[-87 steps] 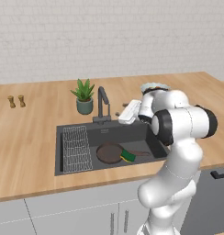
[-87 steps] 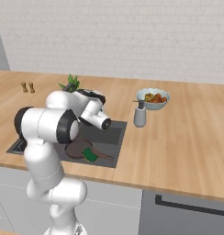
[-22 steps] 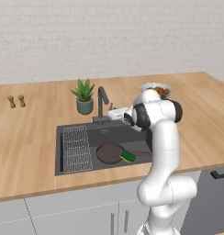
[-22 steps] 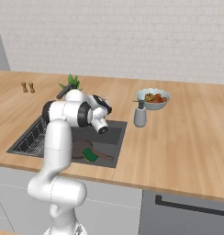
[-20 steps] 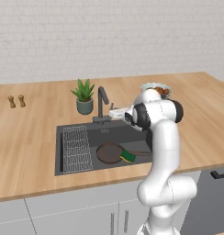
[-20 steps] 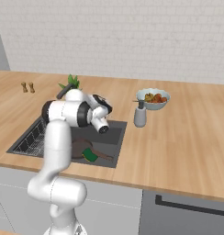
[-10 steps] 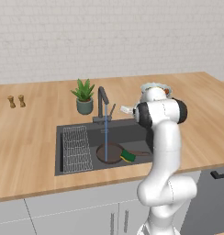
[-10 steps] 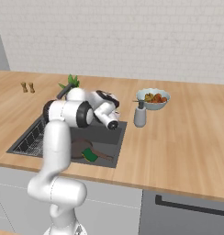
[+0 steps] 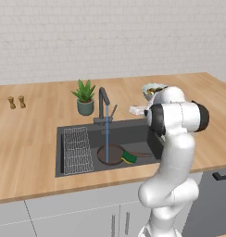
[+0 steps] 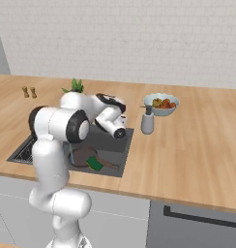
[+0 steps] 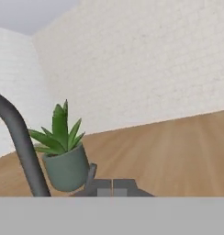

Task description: Pick the pan and sponge and place them into the sink. Then turn on the water.

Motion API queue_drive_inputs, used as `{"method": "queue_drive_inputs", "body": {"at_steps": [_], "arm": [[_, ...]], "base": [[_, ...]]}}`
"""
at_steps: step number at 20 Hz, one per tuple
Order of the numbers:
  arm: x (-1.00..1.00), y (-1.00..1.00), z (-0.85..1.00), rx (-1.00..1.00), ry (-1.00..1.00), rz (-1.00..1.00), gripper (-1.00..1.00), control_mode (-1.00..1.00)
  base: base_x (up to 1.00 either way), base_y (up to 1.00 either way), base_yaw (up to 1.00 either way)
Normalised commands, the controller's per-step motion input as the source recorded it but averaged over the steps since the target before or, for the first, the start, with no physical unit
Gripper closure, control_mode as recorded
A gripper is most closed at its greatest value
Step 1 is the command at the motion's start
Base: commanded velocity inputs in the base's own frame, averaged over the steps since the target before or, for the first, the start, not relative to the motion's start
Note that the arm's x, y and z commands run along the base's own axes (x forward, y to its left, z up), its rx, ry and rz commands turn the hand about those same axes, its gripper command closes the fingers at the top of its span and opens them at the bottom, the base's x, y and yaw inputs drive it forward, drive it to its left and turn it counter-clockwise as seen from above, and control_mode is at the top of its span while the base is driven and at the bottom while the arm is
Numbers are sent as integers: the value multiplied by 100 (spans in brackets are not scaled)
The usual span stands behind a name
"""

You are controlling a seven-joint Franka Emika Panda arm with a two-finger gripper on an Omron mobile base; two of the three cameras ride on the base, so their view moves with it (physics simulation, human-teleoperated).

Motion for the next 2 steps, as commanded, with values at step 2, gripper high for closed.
{"method": "queue_drive_inputs", "body": {"at_steps": [2], "arm": [[-100,40,44,-43,-18,4,100,-100]], "base": [[0,0,0]]}}
